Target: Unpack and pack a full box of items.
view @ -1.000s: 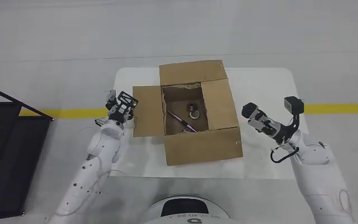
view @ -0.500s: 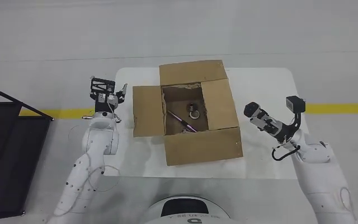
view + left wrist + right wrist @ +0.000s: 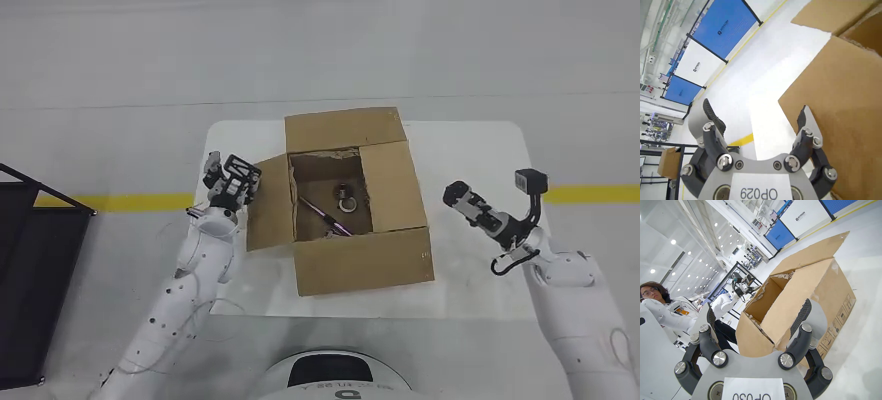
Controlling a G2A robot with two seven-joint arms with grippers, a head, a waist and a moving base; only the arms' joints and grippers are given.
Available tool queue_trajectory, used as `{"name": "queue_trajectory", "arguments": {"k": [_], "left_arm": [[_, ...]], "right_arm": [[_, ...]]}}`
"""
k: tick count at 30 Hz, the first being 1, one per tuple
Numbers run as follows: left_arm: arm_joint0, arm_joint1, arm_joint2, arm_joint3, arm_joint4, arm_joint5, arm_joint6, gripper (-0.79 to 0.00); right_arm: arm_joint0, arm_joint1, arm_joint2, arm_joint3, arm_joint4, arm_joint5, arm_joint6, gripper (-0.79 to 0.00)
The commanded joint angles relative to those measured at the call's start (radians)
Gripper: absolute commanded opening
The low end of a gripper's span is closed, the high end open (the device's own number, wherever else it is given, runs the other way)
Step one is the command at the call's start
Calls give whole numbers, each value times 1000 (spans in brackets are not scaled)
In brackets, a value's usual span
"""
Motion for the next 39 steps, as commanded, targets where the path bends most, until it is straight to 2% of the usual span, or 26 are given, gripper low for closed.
{"name": "queue_trajectory", "arguments": {"k": [1, 6, 10, 14, 20, 28, 32, 36, 39], "left_arm": [[-11, -5, 16, 16, 6, 0, -2, 0], [-56, -20, 60, 87, 48, 23, -37, 0], [-90, -35, 99, 133, 56, 39, -49, 0], [-117, -47, 133, 172, 64, 35, -52, 0], [-147, -66, 174, 219, 68, 36, -45, 0], [-164, -74, 148, 241, -7, -2, 22, 0], [-152, -71, 86, 197, -83, -1, 39, 0], [-92, -61, 2, 45, -186, -37, -6, 0], [-44, -62, -48, -59, -297, -10, -83, 0]], "right_arm": [[34, -1, -27, 34, -16, 36, 15, 0], [123, -7, -140, 101, 24, 73, 148, 0], [140, -1, -199, 95, 72, 94, 170, 0], [97, 27, -216, 36, 164, 117, 193, 0], [6, 76, -185, -2, 174, 85, 161, 0], [-115, 128, -133, -16, 195, -13, 63, 0], [-156, 150, -122, -25, 194, -59, 16, 0], [-183, 168, -118, -23, 185, -105, -30, 0], [-193, 179, -128, -21, 195, -125, -49, 0]]}}
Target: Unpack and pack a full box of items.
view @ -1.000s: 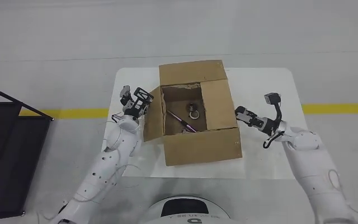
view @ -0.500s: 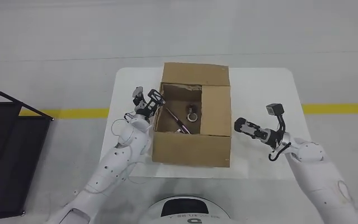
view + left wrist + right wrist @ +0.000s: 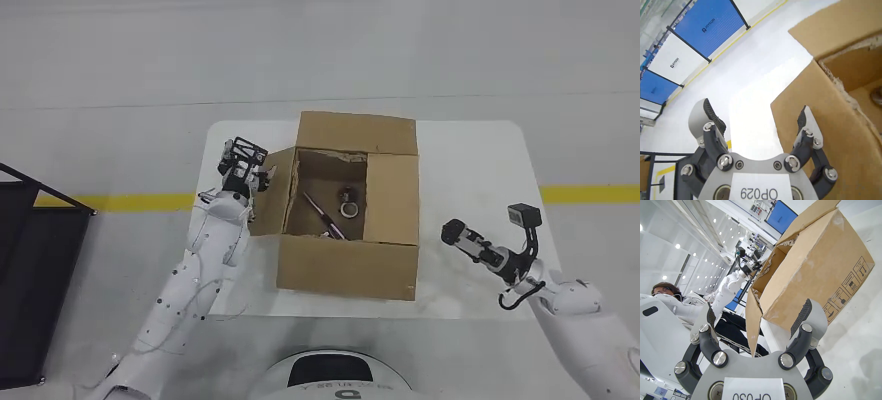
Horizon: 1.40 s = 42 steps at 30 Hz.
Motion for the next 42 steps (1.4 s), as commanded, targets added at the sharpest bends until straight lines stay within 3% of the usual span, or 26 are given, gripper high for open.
{"name": "queue_trajectory", "arguments": {"k": [1, 2, 11, 14, 18, 21, 22, 26, 28, 42], "left_arm": [[23, -6, -38, -59, -131, 65, -94, 0], [25, -9, -56, -67, -163, 119, -139, 0], [25, -9, -56, -67, -163, 119, -139, 0], [16, -9, -29, -82, -57, 123, -78, 0], [-63, -25, 77, -97, -57, 14, -101, 0], [-134, -39, 147, -71, -151, -123, -116, 0], [-153, -45, 168, -63, -250, -206, -117, 0], [-188, -47, 128, -19, -508, -402, -50, 0], [-186, -43, 86, 4, -589, -424, -44, 0], [-186, -43, 86, 4, -589, -424, -44, 0]], "right_arm": [[-2, 2, -4, 0, 5, -2, -2, 0], [-2, 2, -4, 0, 5, -2, -2, 0], [-2, 2, -4, 0, 5, -2, -2, 0], [-2, 2, -4, 0, 5, -2, -2, 0], [-2, 2, -4, 0, 5, -2, -2, 0], [-2, 2, -4, 0, 5, -2, -2, 0], [-2, 2, -4, 0, 5, -2, -2, 0], [-2, 2, -4, 0, 5, -2, -2, 0], [-2, 2, -4, 0, 5, -2, -2, 0], [-2, 2, -4, 0, 5, -2, -2, 0]]}}
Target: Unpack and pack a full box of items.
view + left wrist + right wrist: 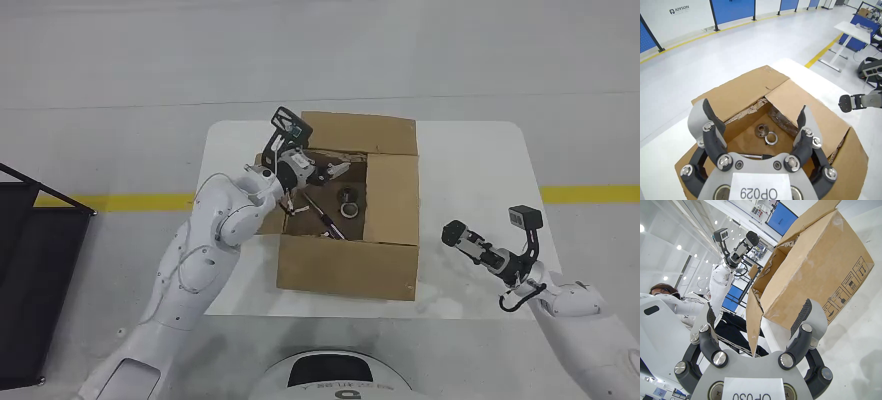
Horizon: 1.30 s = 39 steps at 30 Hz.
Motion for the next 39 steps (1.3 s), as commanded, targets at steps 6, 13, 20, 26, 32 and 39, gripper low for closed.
{"name": "queue_trajectory", "arguments": {"k": [6, 13, 20, 26, 32, 39], "left_arm": [[-1, -5, 72, 42, 77, -2, -24, 0], [-113, -33, 139, 265, -142, -75, -112, 0], [-193, -52, 230, 366, -54, -42, -193, 0], [-220, -68, 279, 394, -36, -29, -188, 0], [-254, -91, 336, 427, -27, -35, -118, 0], [-250, -93, 301, 370, -43, -28, 22, 0]], "right_arm": [[0, 0, 0, 0, 0, 0, 0, 0], [0, 0, 0, 0, 0, 0, 0, 0], [0, 0, 0, 0, 0, 0, 0, 0], [0, 0, 0, 0, 0, 0, 0, 0], [0, 0, 0, 0, 0, 0, 0, 0], [0, 0, 0, 0, 0, 0, 0, 0]]}}
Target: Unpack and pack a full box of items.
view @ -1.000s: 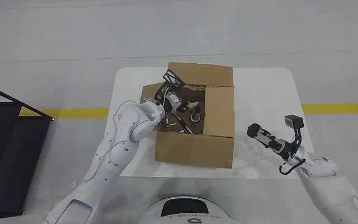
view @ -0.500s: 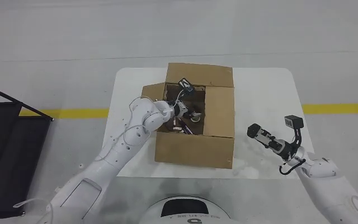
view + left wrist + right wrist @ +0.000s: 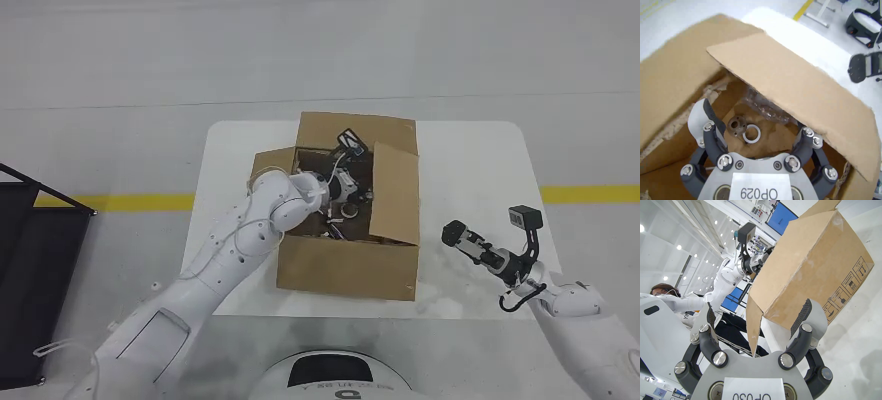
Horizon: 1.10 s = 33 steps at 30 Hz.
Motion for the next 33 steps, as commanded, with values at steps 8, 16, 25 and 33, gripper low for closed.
{"name": "queue_trajectory", "arguments": {"k": [8, 16, 25, 33], "left_arm": [[-34, -14, 34, -47, 55, 21, -2, 0], [-149, -88, 156, 47, 5, 61, 28, 0], [-256, -188, 277, 236, -53, 73, 79, 0], [-320, -275, 348, 398, -78, 56, 131, 0]], "right_arm": [[0, 0, 0, 0, 0, 0, 0, 0], [-8, 0, 22, 16, 11, -1, -41, 0], [-207, -3, 326, -220, 203, -21, -21, 0], [-274, 2, 350, -393, 78, -18, -18, 0]]}}
